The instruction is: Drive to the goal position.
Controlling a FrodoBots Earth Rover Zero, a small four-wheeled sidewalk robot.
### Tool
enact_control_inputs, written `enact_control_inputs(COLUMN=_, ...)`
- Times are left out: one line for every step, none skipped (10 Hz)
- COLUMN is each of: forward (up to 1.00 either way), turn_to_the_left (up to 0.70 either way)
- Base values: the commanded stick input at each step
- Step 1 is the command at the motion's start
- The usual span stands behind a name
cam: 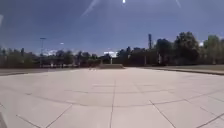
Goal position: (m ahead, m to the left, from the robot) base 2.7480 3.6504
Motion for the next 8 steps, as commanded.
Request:
enact_control_inputs(forward=0.13, turn_to_the_left=0.00)
enact_control_inputs(forward=0.10, turn_to_the_left=0.00)
enact_control_inputs(forward=0.09, turn_to_the_left=0.00)
enact_control_inputs(forward=0.07, turn_to_the_left=0.00)
enact_control_inputs(forward=0.08, turn_to_the_left=0.00)
enact_control_inputs(forward=0.09, turn_to_the_left=0.00)
enact_control_inputs(forward=0.08, turn_to_the_left=0.00)
enact_control_inputs(forward=0.08, turn_to_the_left=0.00)
